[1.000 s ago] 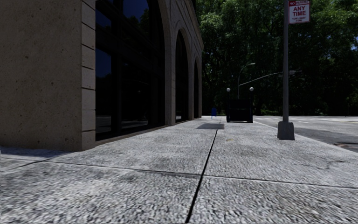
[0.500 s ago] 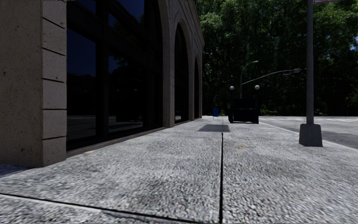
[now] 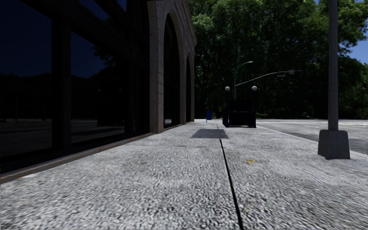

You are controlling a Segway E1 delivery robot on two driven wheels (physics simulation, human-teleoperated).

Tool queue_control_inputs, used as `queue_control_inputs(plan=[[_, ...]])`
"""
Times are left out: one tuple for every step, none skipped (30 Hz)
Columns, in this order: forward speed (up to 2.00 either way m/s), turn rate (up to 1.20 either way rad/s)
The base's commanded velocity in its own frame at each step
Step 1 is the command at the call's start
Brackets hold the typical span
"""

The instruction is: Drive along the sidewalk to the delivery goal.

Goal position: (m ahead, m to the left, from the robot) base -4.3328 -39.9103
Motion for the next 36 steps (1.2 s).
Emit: queue_control_inputs(plan=[[2.00,-0.40],[2.00,-0.40],[2.00,-0.40],[2.00,-0.40],[2.00,-0.39],[2.00,-0.37],[2.00,-0.37],[2.00,-0.37],[2.00,-0.36],[2.00,-0.36],[2.00,-0.36],[2.00,-0.26],[2.00,-0.26],[2.00,-0.02],[2.00,0.00],[2.00,0.00],[2.00,0.00],[2.00,0.00],[2.00,0.00],[2.00,0.00],[2.00,0.00],[2.00,0.00],[2.00,0.00],[2.00,0.00],[2.00,0.00],[2.00,0.00],[2.00,0.00],[2.00,0.00],[2.00,0.00],[2.00,0.00],[2.00,0.00],[2.00,0.00],[2.00,0.00],[2.00,0.00],[2.00,0.00],[2.00,0.00]])
